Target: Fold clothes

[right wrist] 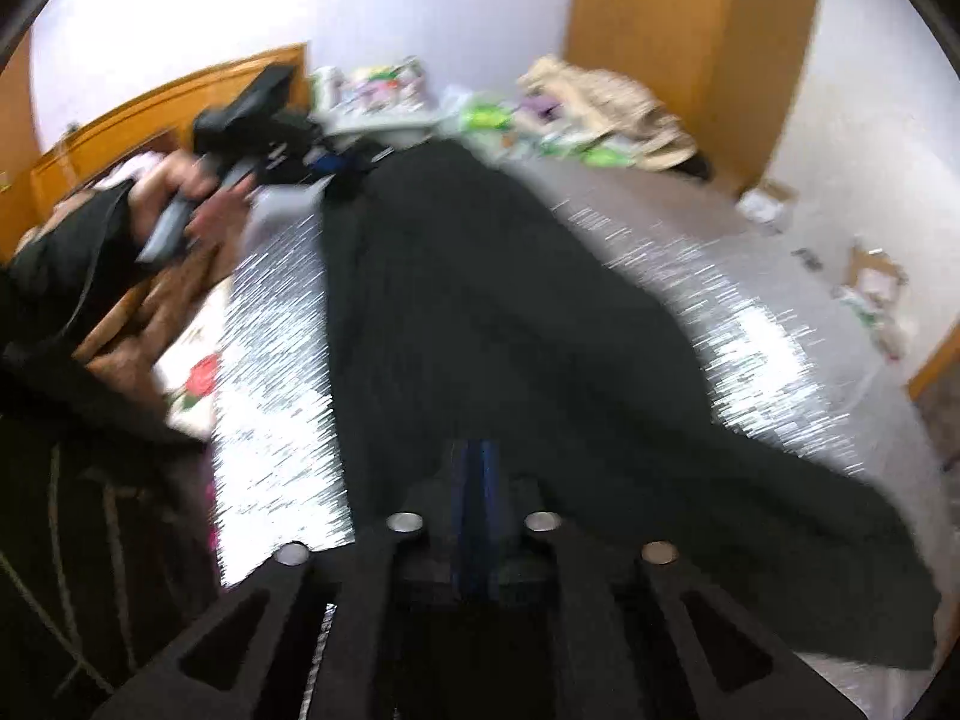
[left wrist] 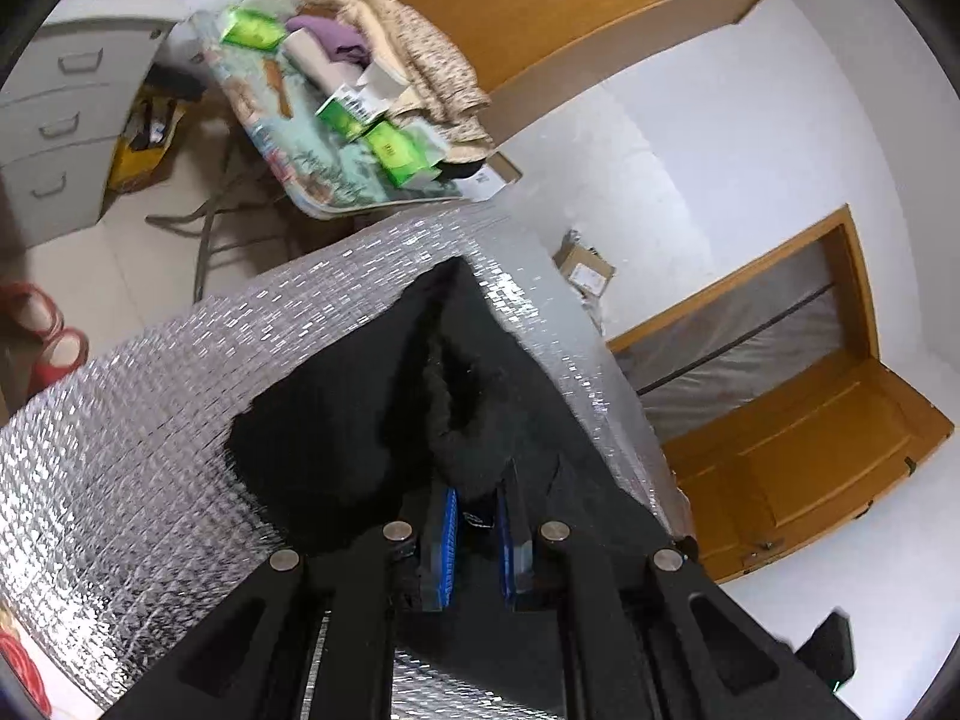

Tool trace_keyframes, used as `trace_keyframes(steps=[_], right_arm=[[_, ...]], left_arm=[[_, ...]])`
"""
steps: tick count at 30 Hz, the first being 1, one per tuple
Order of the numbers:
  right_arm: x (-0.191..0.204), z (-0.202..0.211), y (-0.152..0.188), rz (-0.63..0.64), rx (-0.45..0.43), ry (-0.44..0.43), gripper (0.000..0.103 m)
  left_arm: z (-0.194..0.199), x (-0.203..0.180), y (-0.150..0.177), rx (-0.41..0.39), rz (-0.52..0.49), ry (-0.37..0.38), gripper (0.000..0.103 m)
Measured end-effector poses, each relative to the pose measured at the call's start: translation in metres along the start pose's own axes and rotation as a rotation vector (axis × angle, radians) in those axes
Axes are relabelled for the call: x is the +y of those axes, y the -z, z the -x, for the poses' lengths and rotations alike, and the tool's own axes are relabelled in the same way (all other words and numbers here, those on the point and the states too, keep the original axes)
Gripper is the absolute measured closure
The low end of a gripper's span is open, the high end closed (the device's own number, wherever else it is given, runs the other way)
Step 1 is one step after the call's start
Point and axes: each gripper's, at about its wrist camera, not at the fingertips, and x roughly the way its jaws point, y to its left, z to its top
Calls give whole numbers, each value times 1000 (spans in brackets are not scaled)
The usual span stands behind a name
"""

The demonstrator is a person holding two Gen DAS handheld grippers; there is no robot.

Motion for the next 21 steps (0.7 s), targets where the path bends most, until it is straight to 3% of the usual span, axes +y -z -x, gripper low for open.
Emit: trace_keyframes(steps=[1, 4, 10, 21], right_arm=[[-9, 4, -4, 0, -27, 22, 74], [-27, 3, -17, 58, -39, 32, 70], [-56, -25, -25, 170, 69, -45, 62], [-74, -78, -25, 271, 296, -192, 63]], left_arm=[[1, -4, -1, -3, -12, 6, 92], [4, -10, -4, -7, -35, 17, 92], [4, -4, -2, 5, -28, 13, 92], [-3, 3, -1, 20, -25, 0, 92]])
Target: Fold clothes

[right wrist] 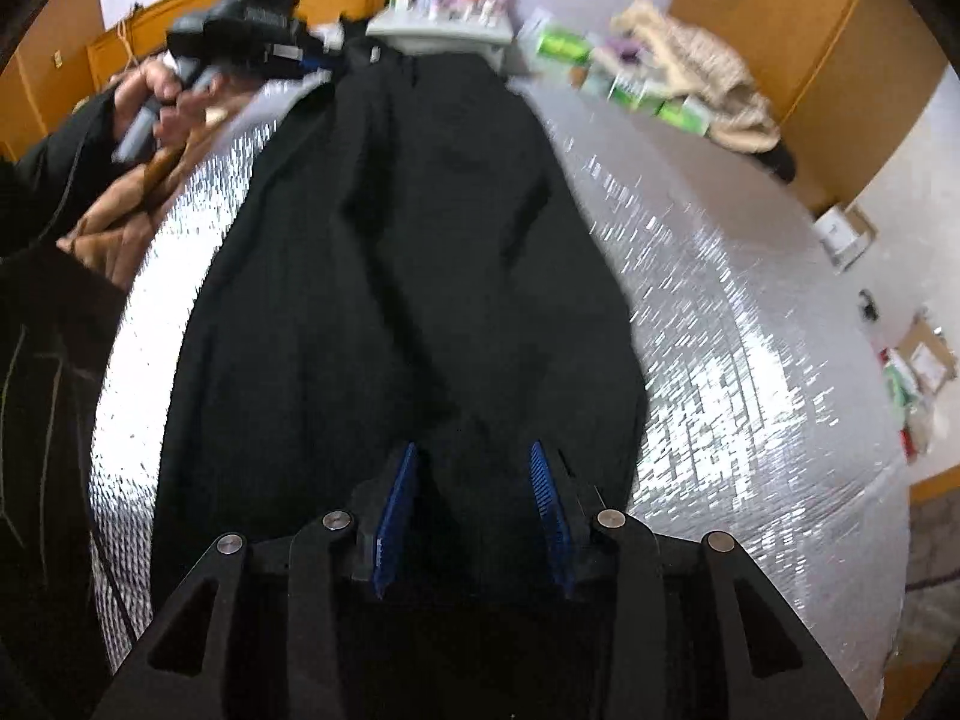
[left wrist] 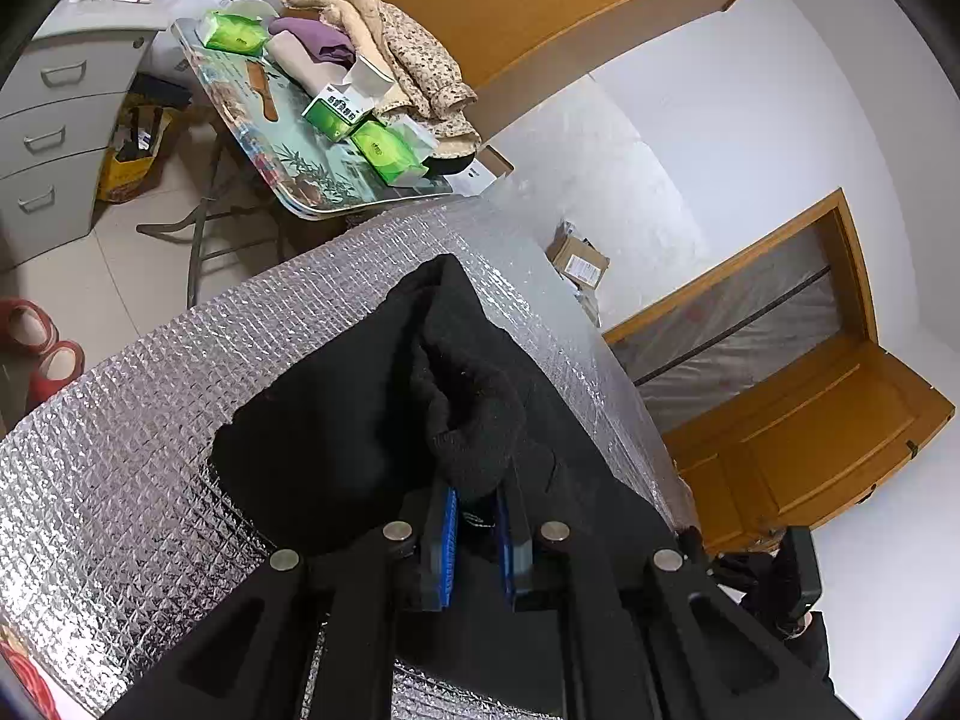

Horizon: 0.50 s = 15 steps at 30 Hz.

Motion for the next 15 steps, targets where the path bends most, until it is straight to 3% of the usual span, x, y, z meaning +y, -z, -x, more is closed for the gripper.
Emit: trace_keyframes(steps=[1, 2, 3, 11, 15], right_arm=[[-1, -2, 1, -13, 11, -10, 71], [-1, 0, 2, -29, 6, -9, 92], [-2, 2, 3, -41, -2, -5, 100], [15, 76, 16, -86, -187, 90, 100], [42, 108, 22, -92, -277, 76, 100]], left_arm=[[0, -1, -1, 0, -1, 0, 92], [1, -1, -1, 0, -1, 1, 92], [1, -2, -3, 0, -6, 1, 92], [7, -45, -22, -43, -114, 54, 92], [19, -55, -24, -79, -155, 77, 92]])
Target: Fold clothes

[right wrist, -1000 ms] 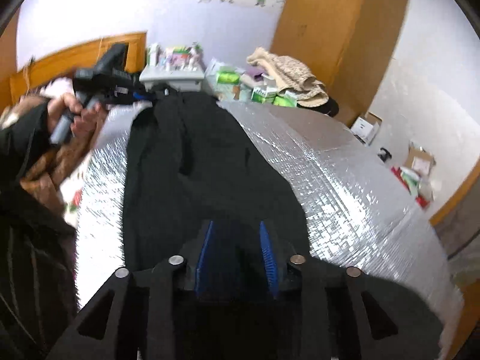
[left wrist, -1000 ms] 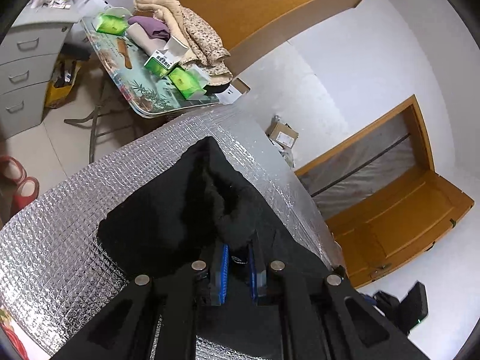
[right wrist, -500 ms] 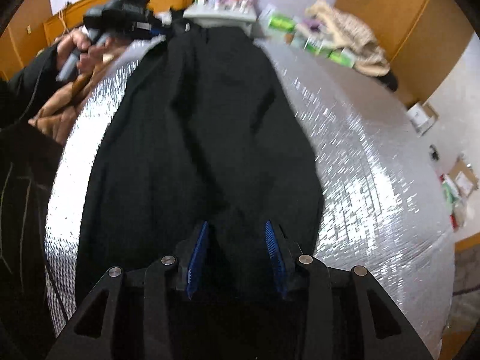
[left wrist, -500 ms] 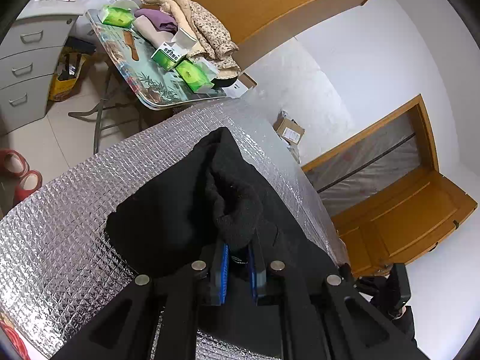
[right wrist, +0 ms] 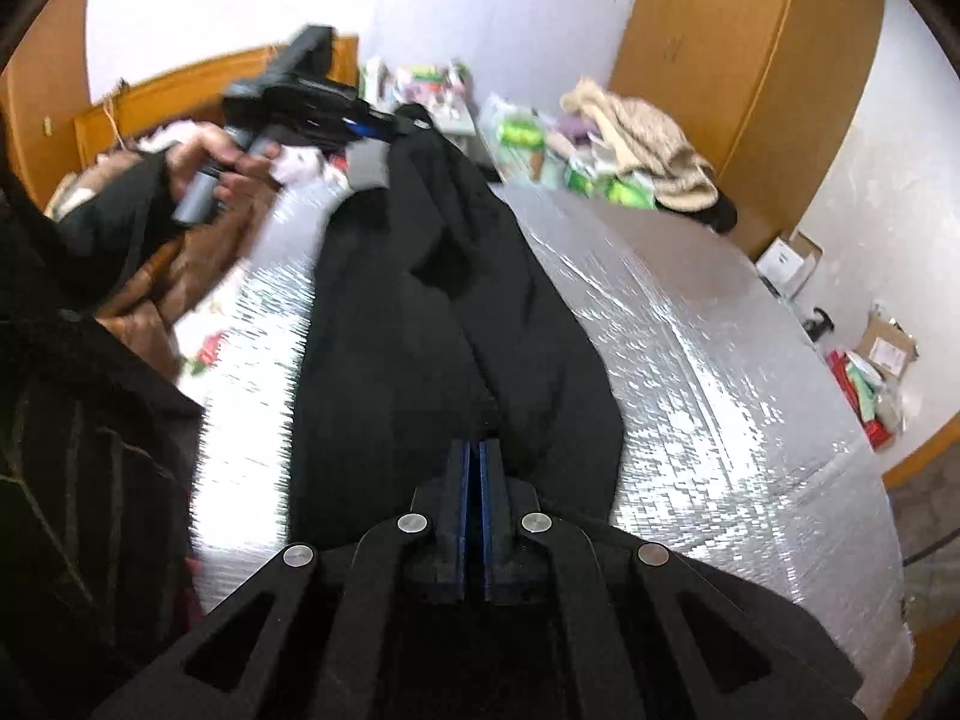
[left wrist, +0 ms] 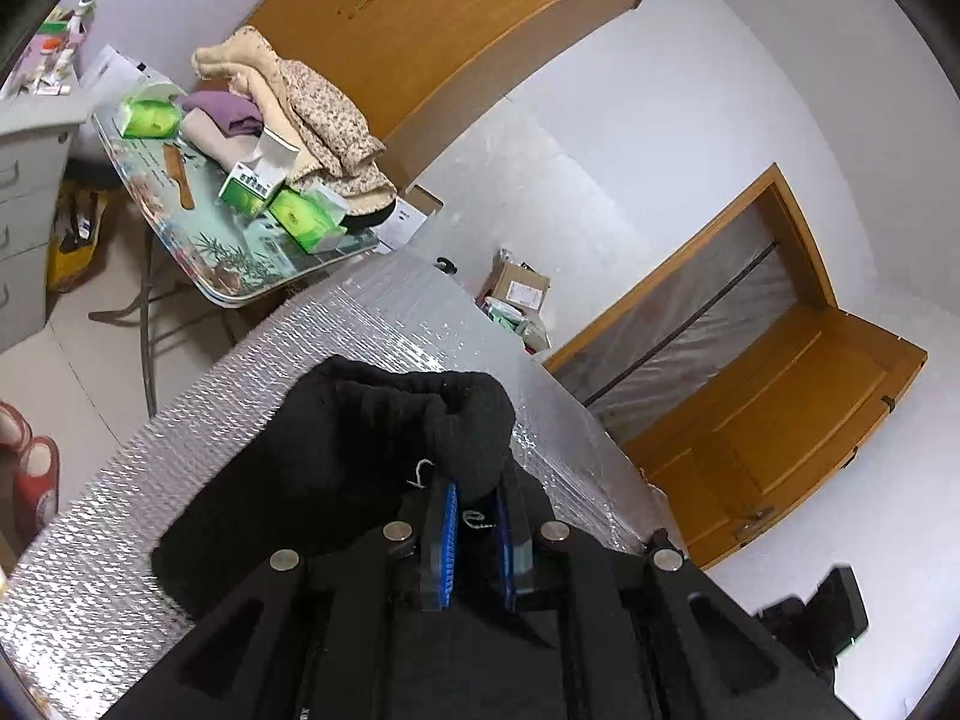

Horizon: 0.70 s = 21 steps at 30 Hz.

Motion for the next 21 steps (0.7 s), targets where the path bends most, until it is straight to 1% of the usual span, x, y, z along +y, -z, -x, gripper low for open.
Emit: trace_keyframes(steps=[2, 5, 7, 9, 10, 13, 15, 19, 21], right_arm=[[18, 0, 3, 6, 5, -21, 100], [37, -19, 18, -21, 38, -85, 100], [40, -36, 26, -51, 73, -97, 99], [42, -53, 35, -86, 120, -104, 96], [43, -57, 37, -97, 131, -105, 96], [43, -46, 32, -99, 104, -109, 93], [39, -36, 28, -116, 67, -97, 90], [25, -21, 24, -222, -22, -65, 88], [17, -21, 23, -284, -48, -28, 87]], left_arm=[[1, 17, 6, 12, 27, -6, 92], [-3, 59, 24, 57, 112, -72, 92], [-7, 86, 36, 97, 184, -101, 91], [-3, 95, 44, 94, 212, -90, 91], [2, 93, 44, 88, 202, -94, 91], [12, 83, 42, 77, 161, -127, 90], [18, 78, 39, 66, 144, -150, 89], [26, 72, 37, 40, 144, -176, 88], [27, 71, 37, 46, 156, -193, 87]])
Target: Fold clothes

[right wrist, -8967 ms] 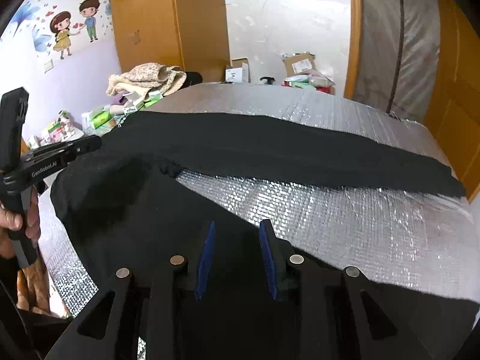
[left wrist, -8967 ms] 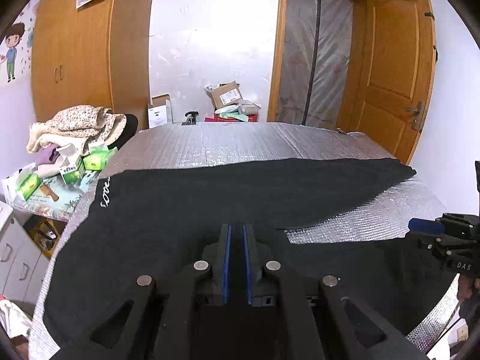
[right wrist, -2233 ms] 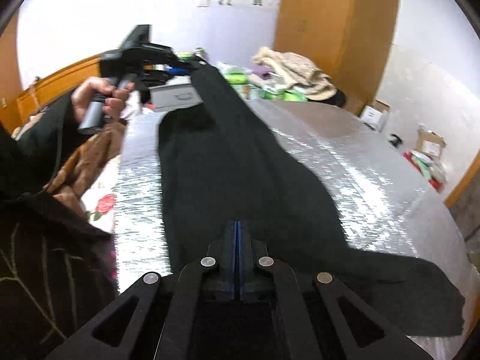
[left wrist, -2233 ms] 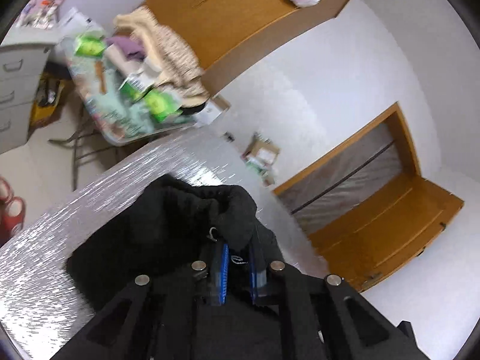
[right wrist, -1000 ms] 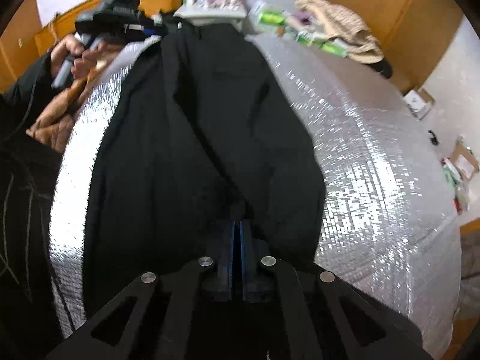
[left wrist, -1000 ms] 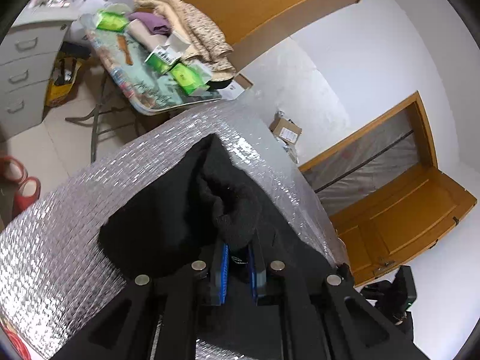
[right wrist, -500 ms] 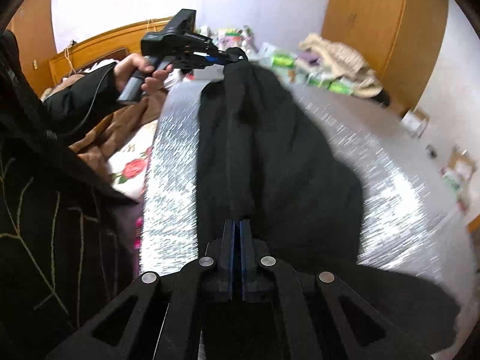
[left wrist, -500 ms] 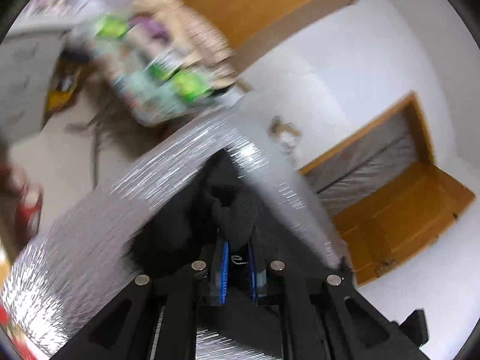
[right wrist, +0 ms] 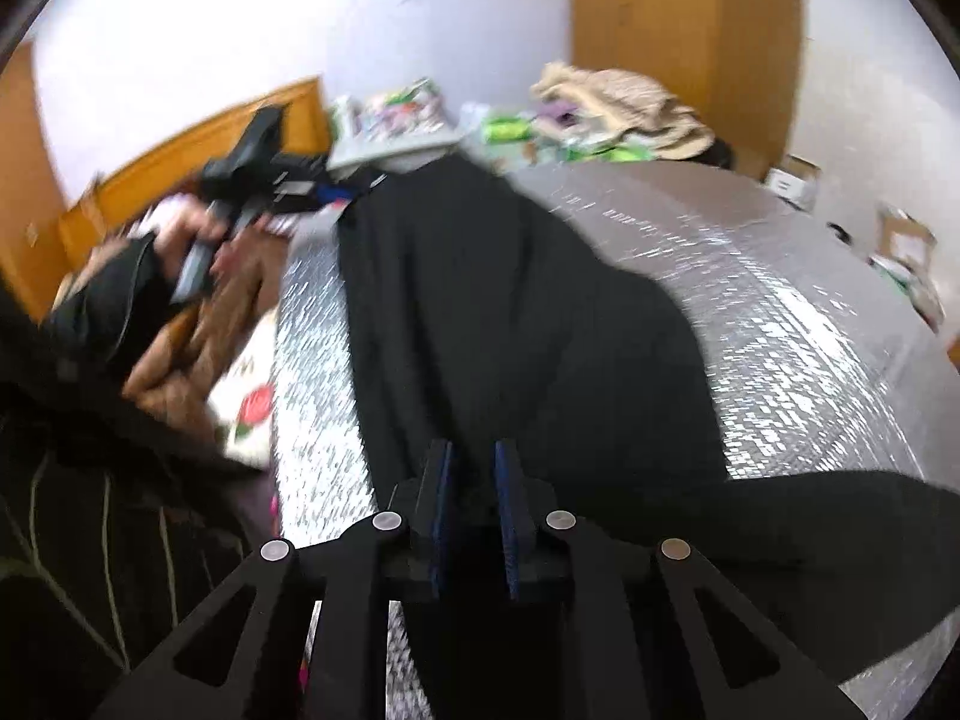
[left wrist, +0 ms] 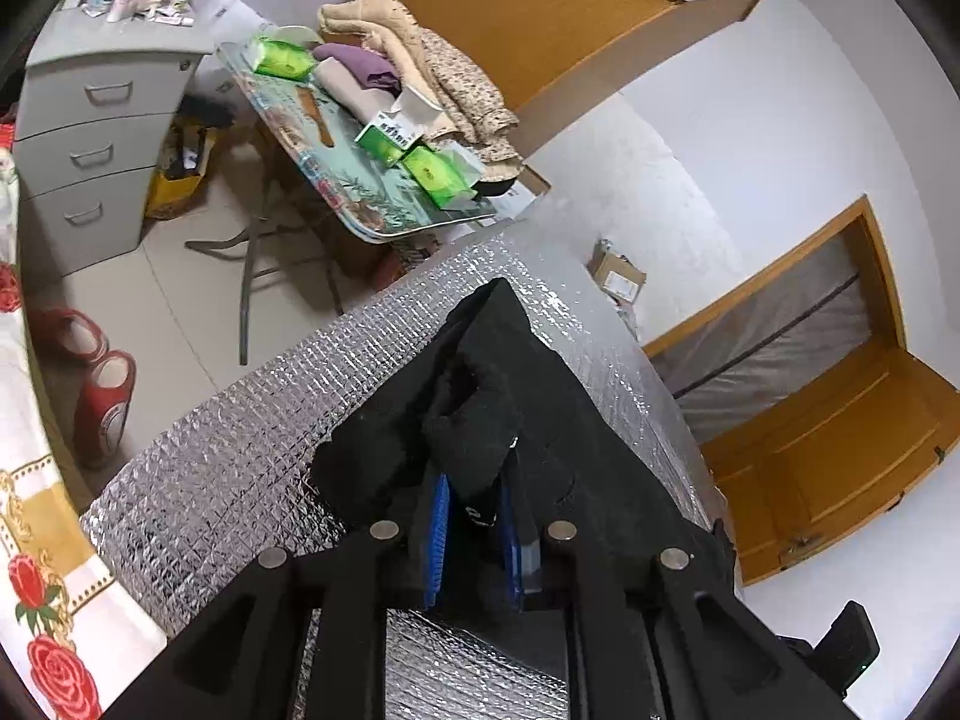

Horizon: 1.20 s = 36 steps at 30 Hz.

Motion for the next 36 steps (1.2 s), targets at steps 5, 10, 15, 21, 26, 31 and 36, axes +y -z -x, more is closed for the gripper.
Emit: trace_keyframes(steps=[5, 10, 15, 21, 26, 31, 36], right_arm=[[-26, -6, -10, -133, -43, 105, 84], [-75, -17, -26, -311, -44, 163, 55], [-98, -51, -43, -393, 42, 65, 53], [-103, -80, -44, -427, 110, 28, 99], [-130, -71, -29, -485, 92, 127, 99], [-171, -56, -14, -542, 81, 256, 99], [-180, -27, -5, -595, 26, 289, 84]], left_arm=[[1, -10, -3, 9, -34, -79, 82], [17, -11, -6, -69, -14, -133, 81], [33, -26, -7, -145, -22, -94, 81], [-23, -71, 23, 55, -205, 26, 81], [-86, -79, 43, 197, -232, 53, 87], [-127, -108, 36, 247, -315, 73, 87], [-115, -118, 33, 208, -340, 70, 87]])
